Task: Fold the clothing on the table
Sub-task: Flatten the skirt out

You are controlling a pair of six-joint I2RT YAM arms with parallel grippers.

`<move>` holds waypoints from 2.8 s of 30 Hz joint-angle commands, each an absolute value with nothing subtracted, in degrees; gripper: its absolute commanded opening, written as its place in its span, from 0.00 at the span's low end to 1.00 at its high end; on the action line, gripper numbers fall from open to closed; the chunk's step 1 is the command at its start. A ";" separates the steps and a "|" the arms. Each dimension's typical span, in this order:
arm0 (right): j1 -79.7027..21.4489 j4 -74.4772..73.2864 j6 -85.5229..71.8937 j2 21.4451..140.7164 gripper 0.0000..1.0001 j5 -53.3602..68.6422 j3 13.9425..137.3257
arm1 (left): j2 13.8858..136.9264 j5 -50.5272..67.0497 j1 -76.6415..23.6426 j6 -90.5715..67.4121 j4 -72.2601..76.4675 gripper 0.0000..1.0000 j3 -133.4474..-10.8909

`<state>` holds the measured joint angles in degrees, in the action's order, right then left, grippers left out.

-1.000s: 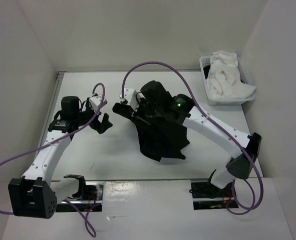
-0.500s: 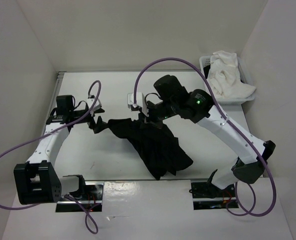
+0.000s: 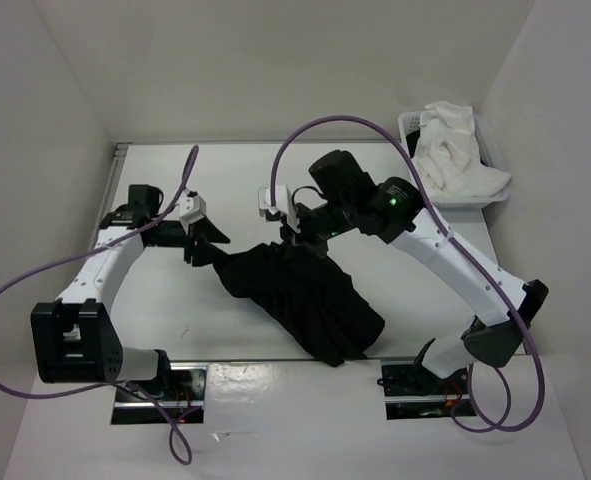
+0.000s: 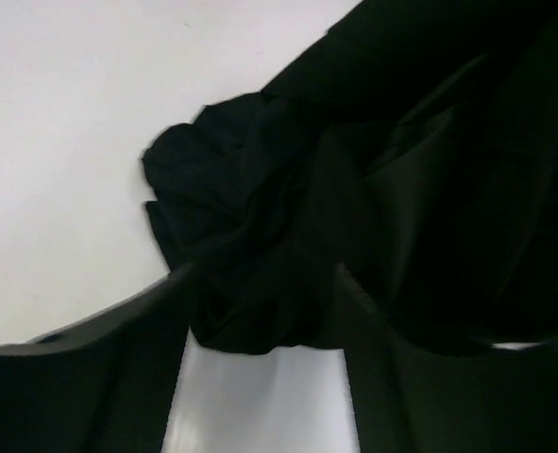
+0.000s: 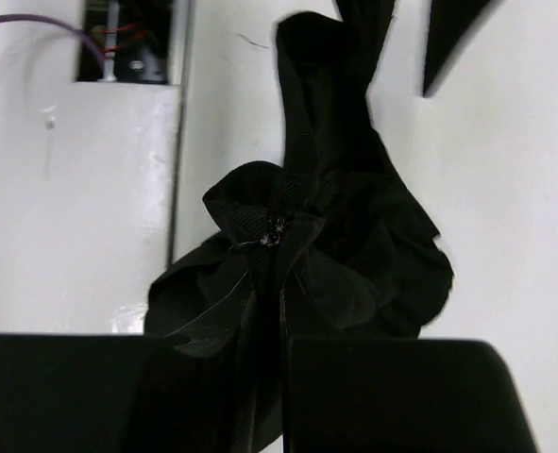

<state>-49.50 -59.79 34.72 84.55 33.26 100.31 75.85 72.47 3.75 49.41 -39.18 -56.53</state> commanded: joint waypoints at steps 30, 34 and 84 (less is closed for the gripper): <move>-43.06 -51.04 26.35 84.28 0.00 29.68 101.23 | 45.27 31.75 14.85 7.40 -26.46 0.74 -57.22; -44.12 -63.17 34.17 87.45 0.00 44.09 110.81 | 43.33 27.34 15.38 5.36 -25.06 0.80 -54.06; -33.75 -38.67 14.77 116.36 0.98 -1.58 92.99 | 41.75 30.14 15.38 3.60 -24.52 0.82 -51.33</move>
<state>-33.95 -36.32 13.63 114.06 1.58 93.51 42.48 28.42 14.98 4.25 -25.50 -51.46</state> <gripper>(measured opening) 0.975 0.823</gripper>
